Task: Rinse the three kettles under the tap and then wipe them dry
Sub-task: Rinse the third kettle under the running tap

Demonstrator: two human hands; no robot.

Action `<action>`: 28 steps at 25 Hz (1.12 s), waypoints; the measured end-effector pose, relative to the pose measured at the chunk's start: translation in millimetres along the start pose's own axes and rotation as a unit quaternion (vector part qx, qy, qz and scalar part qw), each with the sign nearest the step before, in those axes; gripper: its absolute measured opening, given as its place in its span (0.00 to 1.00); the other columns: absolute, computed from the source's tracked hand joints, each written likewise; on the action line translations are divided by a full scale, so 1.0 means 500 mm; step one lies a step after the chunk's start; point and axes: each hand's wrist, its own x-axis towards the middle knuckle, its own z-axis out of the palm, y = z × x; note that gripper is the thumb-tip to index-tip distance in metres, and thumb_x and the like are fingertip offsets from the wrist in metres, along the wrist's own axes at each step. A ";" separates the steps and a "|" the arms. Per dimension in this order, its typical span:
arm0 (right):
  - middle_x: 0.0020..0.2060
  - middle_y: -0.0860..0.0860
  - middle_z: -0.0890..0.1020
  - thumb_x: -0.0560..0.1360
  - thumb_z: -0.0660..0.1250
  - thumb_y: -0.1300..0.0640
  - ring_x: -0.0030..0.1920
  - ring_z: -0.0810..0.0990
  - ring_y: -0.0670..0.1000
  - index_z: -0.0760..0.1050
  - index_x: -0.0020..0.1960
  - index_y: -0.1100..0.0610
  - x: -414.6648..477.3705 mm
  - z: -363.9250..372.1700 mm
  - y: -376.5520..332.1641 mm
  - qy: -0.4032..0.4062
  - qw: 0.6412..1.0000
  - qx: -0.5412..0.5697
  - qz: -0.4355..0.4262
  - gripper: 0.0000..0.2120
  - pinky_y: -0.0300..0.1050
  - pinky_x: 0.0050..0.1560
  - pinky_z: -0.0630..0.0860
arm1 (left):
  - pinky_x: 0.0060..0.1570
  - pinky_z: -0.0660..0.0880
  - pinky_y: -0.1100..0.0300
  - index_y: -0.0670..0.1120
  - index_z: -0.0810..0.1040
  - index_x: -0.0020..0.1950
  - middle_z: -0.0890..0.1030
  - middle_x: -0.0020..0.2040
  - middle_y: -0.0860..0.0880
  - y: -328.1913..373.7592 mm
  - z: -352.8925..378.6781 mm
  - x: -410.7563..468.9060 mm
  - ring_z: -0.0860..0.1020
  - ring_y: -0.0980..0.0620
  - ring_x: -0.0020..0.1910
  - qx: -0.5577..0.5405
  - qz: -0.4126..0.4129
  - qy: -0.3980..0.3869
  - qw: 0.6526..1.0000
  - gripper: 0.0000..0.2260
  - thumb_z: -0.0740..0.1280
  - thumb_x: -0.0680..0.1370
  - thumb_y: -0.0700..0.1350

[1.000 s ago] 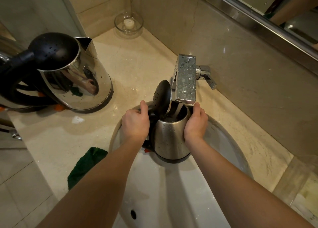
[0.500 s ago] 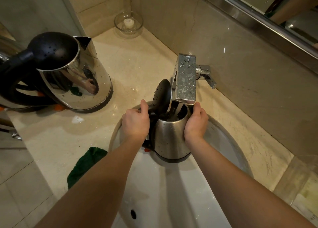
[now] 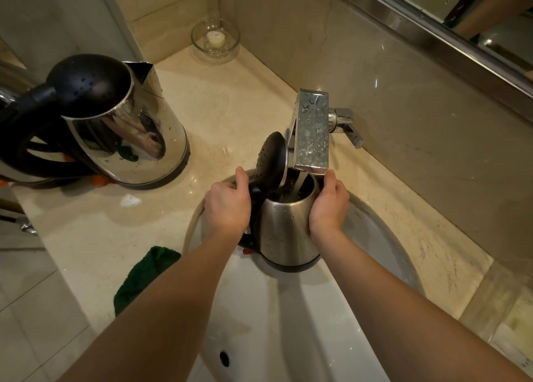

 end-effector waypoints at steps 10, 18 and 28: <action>0.40 0.52 0.79 0.81 0.55 0.44 0.46 0.78 0.56 0.74 0.41 0.55 0.001 0.000 0.000 -0.002 1.000 0.002 0.000 0.18 0.54 0.51 0.73 | 0.30 0.68 0.56 0.48 0.67 0.27 0.68 0.24 0.50 0.000 0.002 -0.001 0.66 0.52 0.24 0.002 0.008 0.005 1.000 0.26 0.55 0.81 0.60; 0.42 0.54 0.80 0.80 0.55 0.44 0.46 0.78 0.55 0.75 0.41 0.54 0.000 0.000 0.002 -0.003 1.000 0.008 -0.001 0.18 0.55 0.53 0.73 | 0.30 0.68 0.56 0.48 0.67 0.27 0.68 0.24 0.50 -0.002 0.002 -0.001 0.66 0.52 0.24 0.001 0.010 0.005 1.000 0.26 0.55 0.81 0.59; 0.40 0.51 0.78 0.81 0.55 0.44 0.46 0.78 0.55 0.73 0.39 0.51 -0.002 -0.001 -0.002 -0.003 1.000 0.003 0.002 0.17 0.54 0.52 0.73 | 0.31 0.70 0.55 0.48 0.68 0.27 0.70 0.25 0.49 -0.003 0.004 0.000 0.68 0.52 0.24 -0.003 0.000 0.006 1.000 0.26 0.55 0.81 0.60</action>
